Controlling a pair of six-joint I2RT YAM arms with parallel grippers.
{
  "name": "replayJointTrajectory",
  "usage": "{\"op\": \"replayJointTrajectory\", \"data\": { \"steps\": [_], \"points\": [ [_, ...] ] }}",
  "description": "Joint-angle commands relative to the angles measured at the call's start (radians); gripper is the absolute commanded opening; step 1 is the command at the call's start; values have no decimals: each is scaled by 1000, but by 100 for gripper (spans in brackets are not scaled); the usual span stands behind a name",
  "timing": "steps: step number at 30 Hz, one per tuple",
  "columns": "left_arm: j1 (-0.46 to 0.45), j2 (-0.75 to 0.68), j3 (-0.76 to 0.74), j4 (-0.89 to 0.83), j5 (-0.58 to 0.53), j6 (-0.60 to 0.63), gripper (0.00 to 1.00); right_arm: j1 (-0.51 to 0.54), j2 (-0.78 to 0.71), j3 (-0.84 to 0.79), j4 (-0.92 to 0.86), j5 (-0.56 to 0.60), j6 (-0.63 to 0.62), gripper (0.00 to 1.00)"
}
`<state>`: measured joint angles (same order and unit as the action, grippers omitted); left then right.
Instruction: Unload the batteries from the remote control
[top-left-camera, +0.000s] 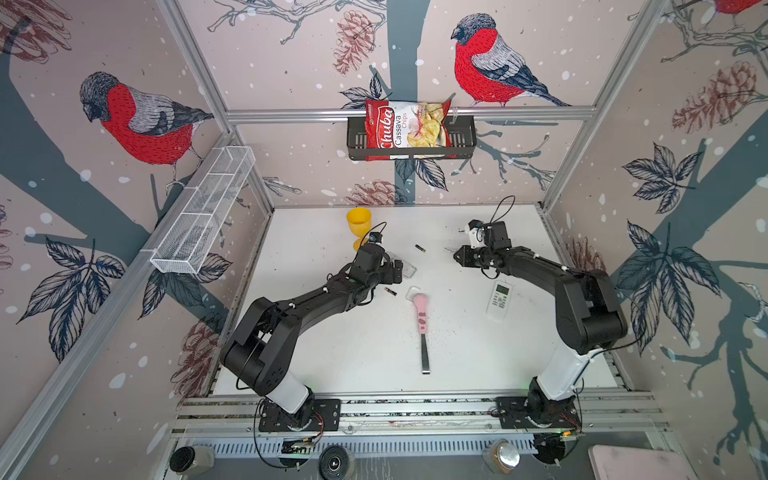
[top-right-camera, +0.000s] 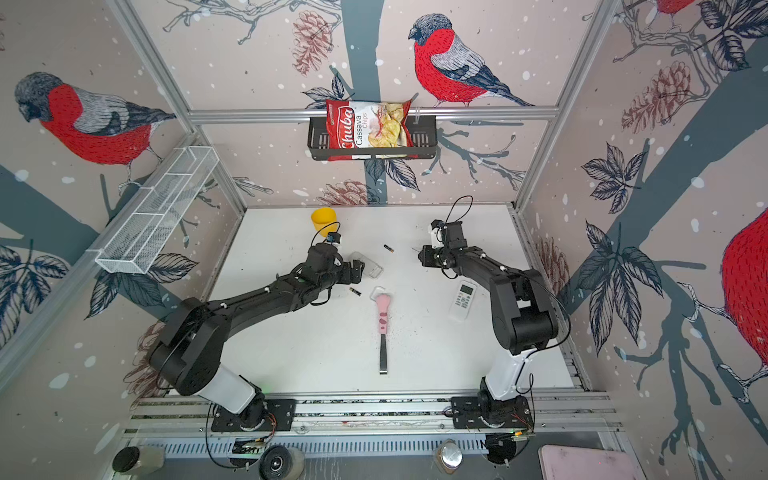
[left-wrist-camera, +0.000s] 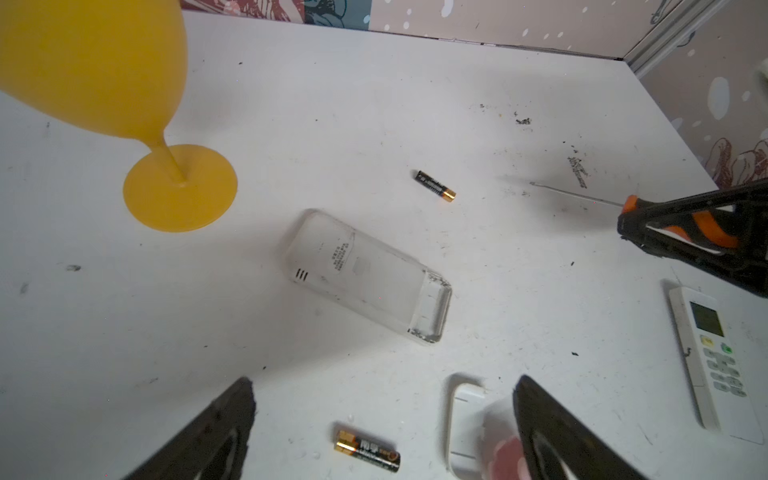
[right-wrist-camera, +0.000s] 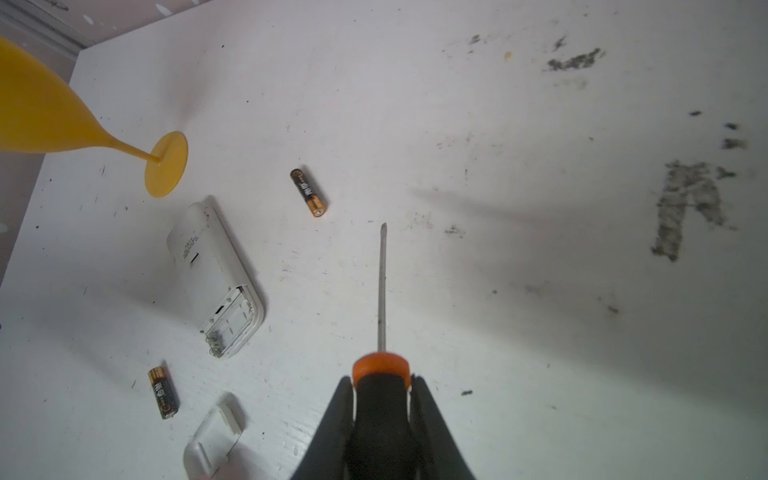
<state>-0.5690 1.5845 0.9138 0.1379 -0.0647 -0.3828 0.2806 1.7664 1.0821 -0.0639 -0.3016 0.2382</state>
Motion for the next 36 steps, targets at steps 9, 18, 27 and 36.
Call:
{"op": "replayJointTrajectory", "data": {
  "steps": [9, 18, 27, 36],
  "points": [
    [-37, 25, 17, -3, -25, 15, 96, 54, -39, -151, 121, 447, -22, 10],
    [-44, -14, -20, -4, -34, 8, 96, 64, 87, -29, -2, 458, -20, 41],
    [-45, -54, -52, -4, -51, 3, 96, 86, 111, 9, -57, 497, -28, 59],
    [-95, -27, 30, -65, -48, 75, 96, 58, -82, -62, -63, 448, 26, 75]
  ]
}}
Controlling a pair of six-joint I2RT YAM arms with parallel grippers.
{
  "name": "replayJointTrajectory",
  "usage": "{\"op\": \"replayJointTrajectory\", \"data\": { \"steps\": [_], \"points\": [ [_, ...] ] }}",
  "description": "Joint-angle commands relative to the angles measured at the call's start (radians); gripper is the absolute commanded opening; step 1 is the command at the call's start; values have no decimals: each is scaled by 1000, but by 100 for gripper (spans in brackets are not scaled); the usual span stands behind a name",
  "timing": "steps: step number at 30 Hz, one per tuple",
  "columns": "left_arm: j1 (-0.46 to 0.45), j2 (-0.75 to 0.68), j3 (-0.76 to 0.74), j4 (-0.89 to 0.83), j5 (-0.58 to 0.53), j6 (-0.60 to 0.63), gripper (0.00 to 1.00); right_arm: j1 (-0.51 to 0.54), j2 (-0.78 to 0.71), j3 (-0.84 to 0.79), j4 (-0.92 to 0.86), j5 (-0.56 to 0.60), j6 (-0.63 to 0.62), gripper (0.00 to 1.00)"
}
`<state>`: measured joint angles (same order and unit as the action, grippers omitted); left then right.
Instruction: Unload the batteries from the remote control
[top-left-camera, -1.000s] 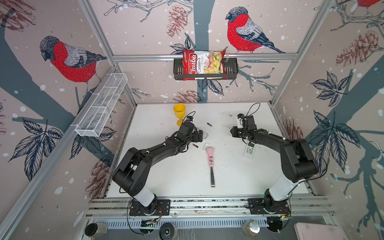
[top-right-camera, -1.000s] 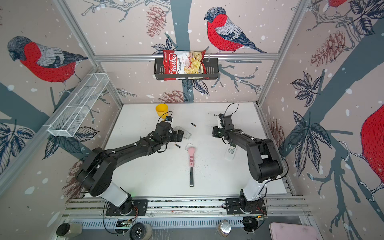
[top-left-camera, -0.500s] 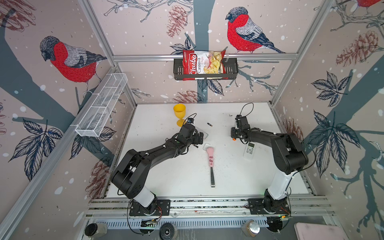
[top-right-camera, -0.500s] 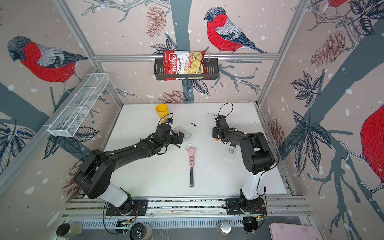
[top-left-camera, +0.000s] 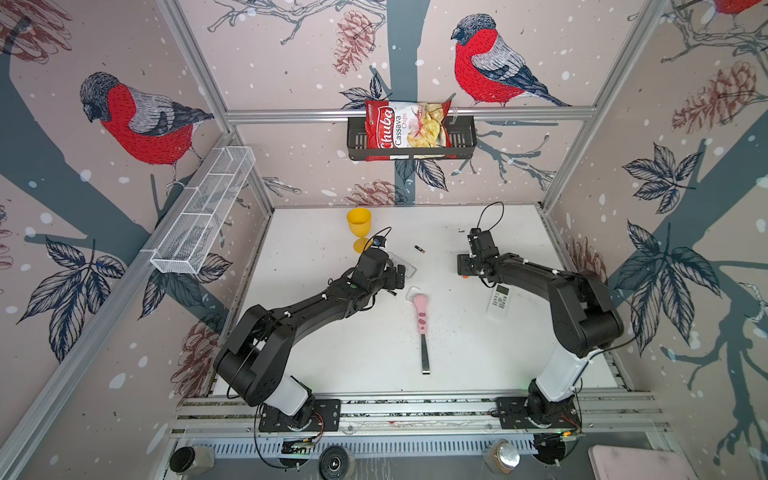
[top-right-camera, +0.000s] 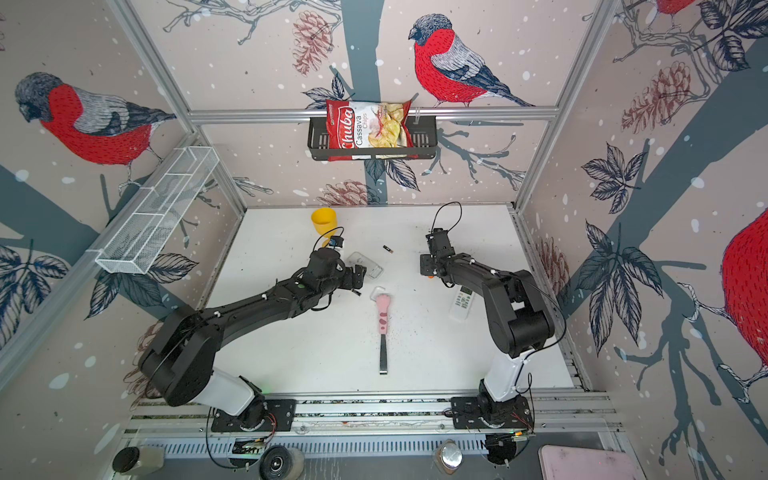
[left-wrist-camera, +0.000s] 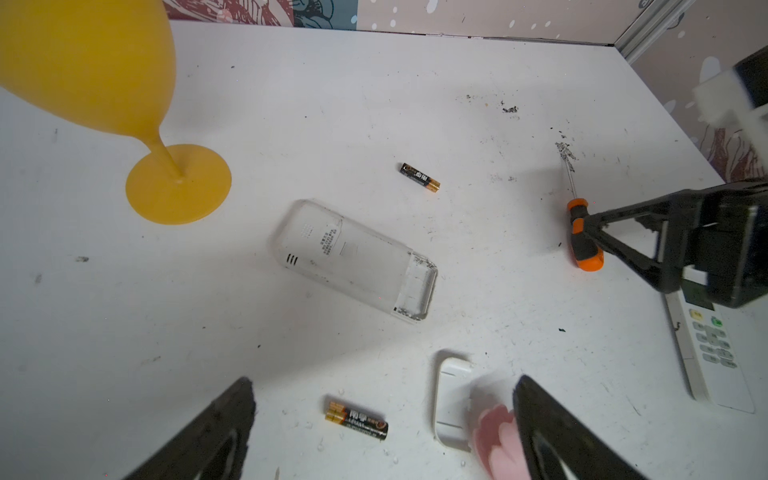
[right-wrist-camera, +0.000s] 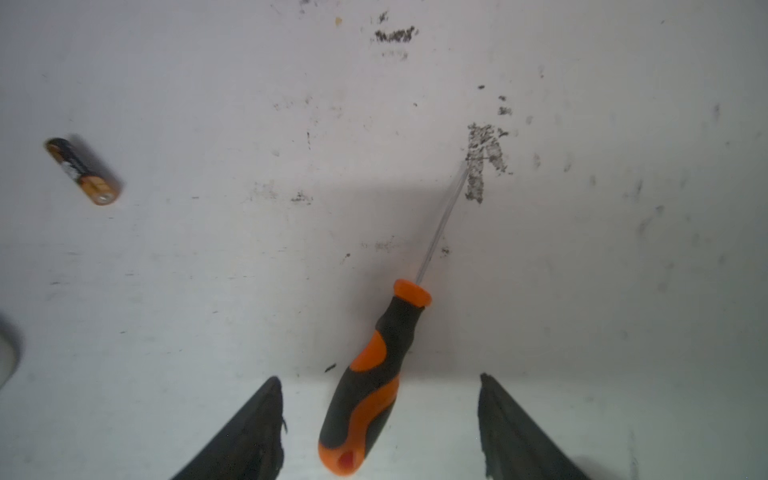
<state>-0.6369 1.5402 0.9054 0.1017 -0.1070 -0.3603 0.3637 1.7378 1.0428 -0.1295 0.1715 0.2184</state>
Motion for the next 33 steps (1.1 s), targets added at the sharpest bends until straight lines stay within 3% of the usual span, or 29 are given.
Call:
{"op": "replayJointTrajectory", "data": {
  "steps": [1, 6, 12, 19, 25, 29, 33],
  "points": [
    [-49, 33, 64, -39, -16, 67, 96, -46, -83, -40, 1, -44, 66, 75],
    [-148, 160, 247, -106, -9, 115, 96, -166, -284, -208, 76, -130, 200, 79],
    [-235, 359, 449, -131, 16, 95, 96, -270, -532, -399, 131, -114, 314, 93],
    [-320, 583, 703, -181, 45, 64, 96, -375, -620, -534, 187, -225, 407, 93],
    [-326, 589, 683, -112, 82, 1, 96, -446, -519, -544, 200, -423, 377, 92],
    [-325, 535, 613, -77, 21, -20, 96, -446, -498, -555, 211, -495, 372, 79],
    [-317, 432, 467, 27, -68, -37, 96, -437, -464, -548, 191, -536, 353, 75]
  ]
}}
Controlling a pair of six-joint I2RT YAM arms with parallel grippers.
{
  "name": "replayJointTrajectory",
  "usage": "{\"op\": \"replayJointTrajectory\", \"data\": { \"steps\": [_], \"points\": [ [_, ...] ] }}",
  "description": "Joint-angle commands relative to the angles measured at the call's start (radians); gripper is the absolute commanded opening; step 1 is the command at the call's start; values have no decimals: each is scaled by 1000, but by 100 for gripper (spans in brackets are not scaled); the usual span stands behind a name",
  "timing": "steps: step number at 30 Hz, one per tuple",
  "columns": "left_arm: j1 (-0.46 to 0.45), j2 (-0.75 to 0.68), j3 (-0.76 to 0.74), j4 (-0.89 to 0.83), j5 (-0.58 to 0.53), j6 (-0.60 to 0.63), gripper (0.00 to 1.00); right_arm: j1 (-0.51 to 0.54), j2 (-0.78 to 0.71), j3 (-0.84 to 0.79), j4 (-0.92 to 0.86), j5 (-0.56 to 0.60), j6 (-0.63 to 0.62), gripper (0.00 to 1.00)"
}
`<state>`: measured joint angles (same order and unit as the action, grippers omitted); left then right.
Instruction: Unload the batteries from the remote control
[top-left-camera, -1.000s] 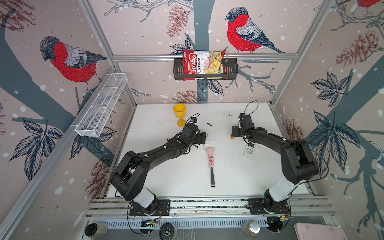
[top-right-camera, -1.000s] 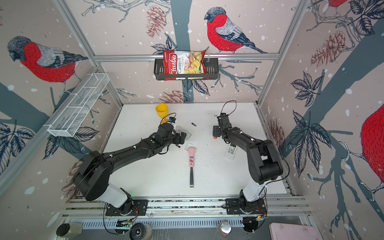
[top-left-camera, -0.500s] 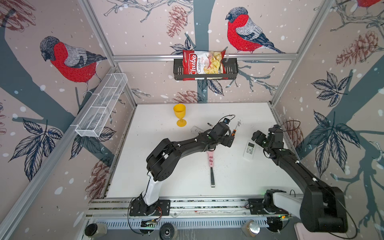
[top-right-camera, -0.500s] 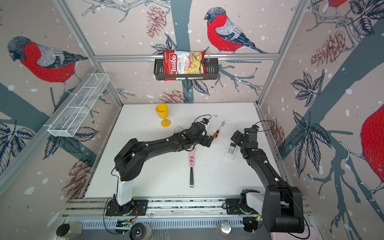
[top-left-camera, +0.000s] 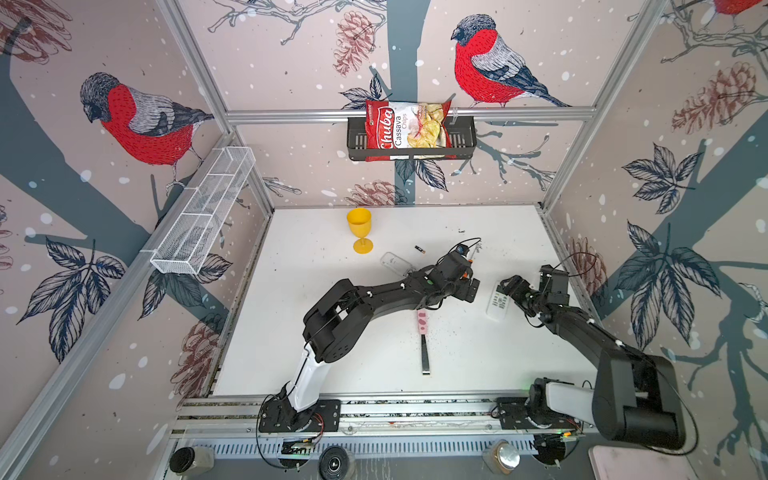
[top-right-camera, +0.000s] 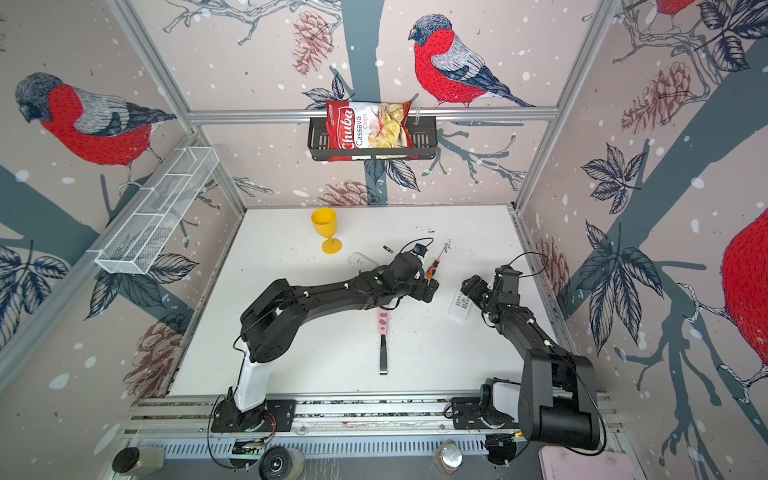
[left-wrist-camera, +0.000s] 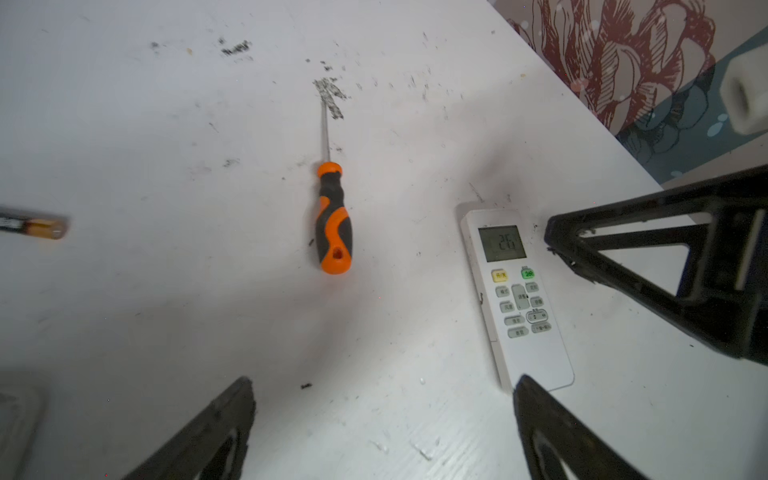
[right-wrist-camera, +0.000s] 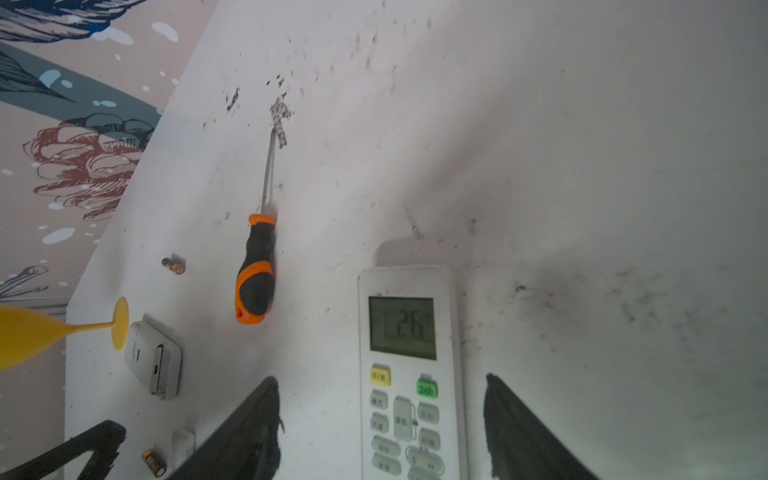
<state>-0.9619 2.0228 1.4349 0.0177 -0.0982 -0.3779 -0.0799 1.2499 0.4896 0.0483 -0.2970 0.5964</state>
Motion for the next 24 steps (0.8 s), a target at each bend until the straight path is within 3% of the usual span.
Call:
{"op": "replayJointTrajectory", "data": {
  "steps": [1, 15, 24],
  "points": [
    [10, -72, -97, 141, -89, -18, 96, 10, 35, 6, 12, -68, -25, 74],
    [48, -221, -298, 243, -89, -36, 96, 78, 165, 48, -23, 15, -59, 80],
    [75, -296, -401, 282, -89, -55, 96, 260, 222, 93, 6, 42, -11, 75]
  ]
}}
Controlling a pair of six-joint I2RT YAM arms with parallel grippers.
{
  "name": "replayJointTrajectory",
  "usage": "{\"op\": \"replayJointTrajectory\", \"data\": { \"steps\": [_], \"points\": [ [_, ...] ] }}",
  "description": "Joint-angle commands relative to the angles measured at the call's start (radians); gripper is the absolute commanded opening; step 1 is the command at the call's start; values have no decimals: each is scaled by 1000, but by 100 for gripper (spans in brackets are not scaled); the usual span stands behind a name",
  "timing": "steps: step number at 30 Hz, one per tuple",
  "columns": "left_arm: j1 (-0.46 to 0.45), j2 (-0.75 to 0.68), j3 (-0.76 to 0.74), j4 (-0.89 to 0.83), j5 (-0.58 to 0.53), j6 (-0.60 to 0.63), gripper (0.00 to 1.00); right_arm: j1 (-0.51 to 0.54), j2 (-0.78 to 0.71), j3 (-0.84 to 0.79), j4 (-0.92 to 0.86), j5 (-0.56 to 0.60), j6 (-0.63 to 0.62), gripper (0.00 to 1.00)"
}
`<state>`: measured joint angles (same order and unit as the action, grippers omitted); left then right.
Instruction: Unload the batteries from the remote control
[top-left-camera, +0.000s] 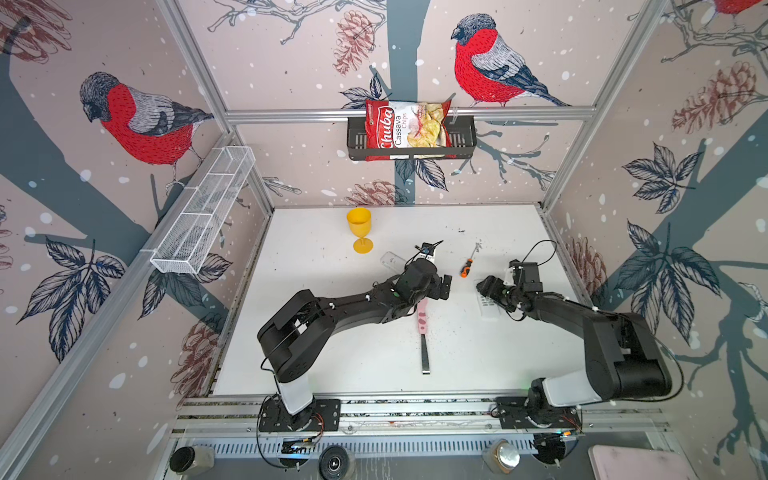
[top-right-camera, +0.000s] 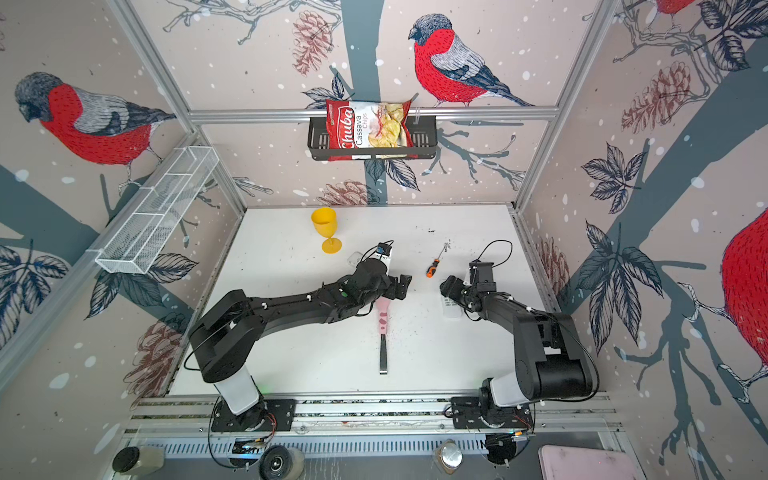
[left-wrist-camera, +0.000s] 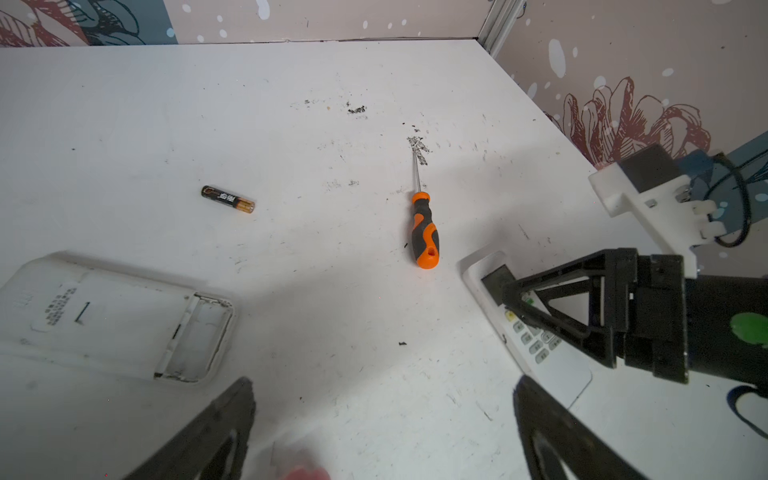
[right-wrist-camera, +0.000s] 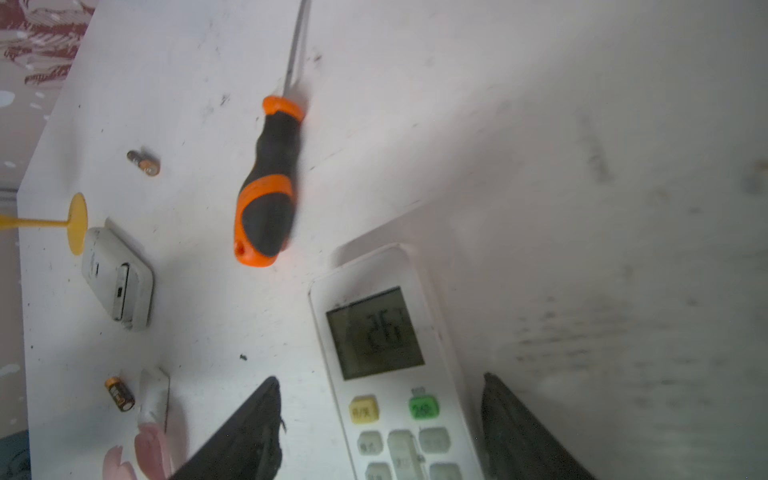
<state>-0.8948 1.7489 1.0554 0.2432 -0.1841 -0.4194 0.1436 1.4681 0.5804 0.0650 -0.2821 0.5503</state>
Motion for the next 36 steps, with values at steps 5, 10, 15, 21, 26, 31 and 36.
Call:
{"op": "replayJointTrajectory", "data": {
  "steps": [5, 10, 15, 21, 26, 31, 36],
  "points": [
    [19, -41, -52, 54, -1, -23, 96, 115, 20, 21, 12, 34, 76, 73],
    [19, -36, -49, 32, 18, -45, 96, 141, 10, 35, -13, 77, 65, 80],
    [0, 12, 3, 3, 130, -17, 96, 68, -106, -11, -40, 83, 40, 84],
    [-24, 78, 41, -3, 163, -90, 93, 21, -163, -53, -71, -13, -3, 73],
    [-31, 66, 10, 42, 149, -147, 93, 19, -132, -86, -48, -51, -29, 73],
    [-37, 63, 24, 17, 141, -148, 93, 33, -109, -98, -39, -95, -38, 69],
    [-38, 59, 21, 7, 136, -161, 92, 109, -112, -108, -25, -119, -40, 70]
  ]
}}
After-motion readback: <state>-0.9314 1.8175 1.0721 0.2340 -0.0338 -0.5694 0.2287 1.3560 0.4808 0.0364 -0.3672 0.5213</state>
